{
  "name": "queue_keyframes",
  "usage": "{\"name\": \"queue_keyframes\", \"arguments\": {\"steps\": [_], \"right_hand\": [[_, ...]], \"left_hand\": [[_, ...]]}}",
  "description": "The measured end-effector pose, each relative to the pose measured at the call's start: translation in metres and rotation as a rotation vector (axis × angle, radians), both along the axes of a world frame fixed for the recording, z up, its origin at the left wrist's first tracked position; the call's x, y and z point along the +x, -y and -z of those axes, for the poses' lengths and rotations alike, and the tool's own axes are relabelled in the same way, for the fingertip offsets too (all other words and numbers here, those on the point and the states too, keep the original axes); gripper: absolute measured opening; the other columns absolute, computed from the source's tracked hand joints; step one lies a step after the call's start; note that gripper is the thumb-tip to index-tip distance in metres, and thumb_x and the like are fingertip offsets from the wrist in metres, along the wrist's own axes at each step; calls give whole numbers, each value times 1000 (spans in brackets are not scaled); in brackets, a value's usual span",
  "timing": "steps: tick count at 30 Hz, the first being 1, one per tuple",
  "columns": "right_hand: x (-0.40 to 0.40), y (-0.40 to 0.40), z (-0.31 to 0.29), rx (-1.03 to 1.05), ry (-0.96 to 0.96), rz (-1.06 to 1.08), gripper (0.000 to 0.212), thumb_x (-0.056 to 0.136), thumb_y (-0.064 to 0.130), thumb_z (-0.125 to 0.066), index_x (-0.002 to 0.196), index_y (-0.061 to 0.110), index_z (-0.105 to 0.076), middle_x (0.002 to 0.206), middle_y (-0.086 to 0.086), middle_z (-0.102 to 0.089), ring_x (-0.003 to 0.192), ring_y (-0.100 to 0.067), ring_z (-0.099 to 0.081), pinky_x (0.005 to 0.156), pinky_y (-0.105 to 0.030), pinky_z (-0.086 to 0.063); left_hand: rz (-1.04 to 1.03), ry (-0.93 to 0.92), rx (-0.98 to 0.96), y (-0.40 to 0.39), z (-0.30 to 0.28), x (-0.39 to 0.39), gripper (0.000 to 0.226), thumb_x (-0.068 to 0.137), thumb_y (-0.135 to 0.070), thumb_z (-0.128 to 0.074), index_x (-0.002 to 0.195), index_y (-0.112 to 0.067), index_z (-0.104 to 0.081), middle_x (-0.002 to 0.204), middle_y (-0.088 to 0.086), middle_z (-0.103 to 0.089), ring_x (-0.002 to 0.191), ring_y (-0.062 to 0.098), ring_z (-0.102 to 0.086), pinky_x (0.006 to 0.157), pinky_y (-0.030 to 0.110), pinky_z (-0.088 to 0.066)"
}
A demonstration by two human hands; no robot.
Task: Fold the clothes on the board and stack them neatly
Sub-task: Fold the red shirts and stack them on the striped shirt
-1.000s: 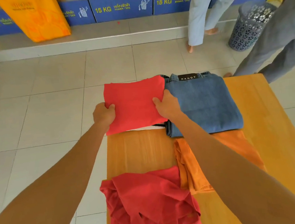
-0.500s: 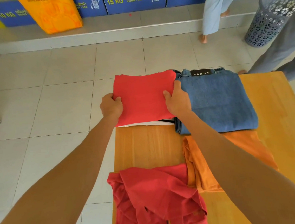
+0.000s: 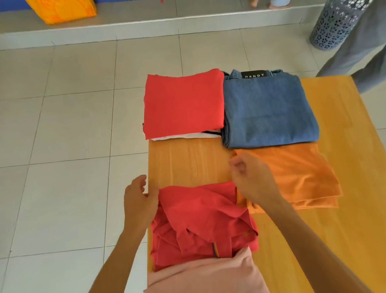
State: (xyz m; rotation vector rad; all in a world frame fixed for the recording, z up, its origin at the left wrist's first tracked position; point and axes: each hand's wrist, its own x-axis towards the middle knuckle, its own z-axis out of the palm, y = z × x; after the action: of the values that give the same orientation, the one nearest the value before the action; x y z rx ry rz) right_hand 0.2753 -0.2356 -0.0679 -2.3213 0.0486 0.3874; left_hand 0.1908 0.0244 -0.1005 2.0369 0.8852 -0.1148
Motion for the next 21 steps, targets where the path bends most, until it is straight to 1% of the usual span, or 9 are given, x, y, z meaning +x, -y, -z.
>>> {"name": "queue_keyframes", "arguments": {"steps": [1,3,6,7,9,13,16,18,21], "right_hand": [[-22,8,3,4,-27,28,9,92,25,-60,99,26,-66,86,12,-70,83,-8,-67,71,-24,-53],[-62,19,10,0,-47,79,5,92,22,-62,94,25,-66,85,10,-70,82,-10,-67,73,-29,-54],[-109,24,13,-27,30,95,7,90,19,-66,96,24,-66,91,6,-66,85,-15,-64,75,-37,-54],[-120,23,11,-32,64,82,10,89,19,-68,97,25,-65,92,6,-63,85,-15,-61,75,-38,-54],[-135,16,8,-57,82,23,23,86,25,-71,106,28,-63,97,7,-58,90,-15,-58,77,-38,-54],[-139,-4,2,-171,61,-204,63,76,51,-73,133,36,-52,114,4,-48,107,-17,-47,90,-35,-49],[-137,-24,4,-275,102,-372,72,74,65,-66,138,38,-48,120,2,-47,112,-20,-45,95,-36,-44],[-136,-37,8,-325,92,-443,66,77,66,-63,134,37,-51,124,1,-46,113,-21,-43,93,-36,-41],[-134,-52,8,-330,108,-436,34,87,50,-61,115,32,-65,116,0,-50,111,-22,-47,90,-36,-41]], "left_hand": [[-12,-2,19,2,1,-18,49,95,-30,-60,140,-18,-49,137,6,-52,111,15,-53,94,33,-44],[-52,1,18,4,2,-47,52,92,-27,-62,141,-19,-47,135,7,-49,117,20,-52,97,39,-46],[-91,-41,-113,8,1,-75,56,91,-30,-64,142,-22,-43,130,2,-56,103,15,-60,80,31,-50],[-76,-63,-152,11,0,-81,57,91,-32,-65,142,-24,-41,127,1,-59,101,16,-62,79,32,-51],[-18,-113,-193,20,1,-88,59,89,-39,-66,141,-25,-41,119,-3,-59,100,19,-61,82,35,-52],[48,-195,-141,33,5,-90,56,82,-49,-69,124,-21,-46,104,-5,-58,88,17,-58,70,31,-47],[61,-207,-133,33,7,-88,55,79,-51,-71,117,-19,-48,102,1,-60,87,21,-60,69,33,-49],[76,-202,-131,30,7,-88,53,78,-50,-71,115,-19,-47,99,-1,-61,89,22,-61,70,34,-49],[32,-83,-42,28,1,-93,48,80,-34,-71,117,-18,-46,88,-8,-58,84,20,-62,71,37,-53]]}}
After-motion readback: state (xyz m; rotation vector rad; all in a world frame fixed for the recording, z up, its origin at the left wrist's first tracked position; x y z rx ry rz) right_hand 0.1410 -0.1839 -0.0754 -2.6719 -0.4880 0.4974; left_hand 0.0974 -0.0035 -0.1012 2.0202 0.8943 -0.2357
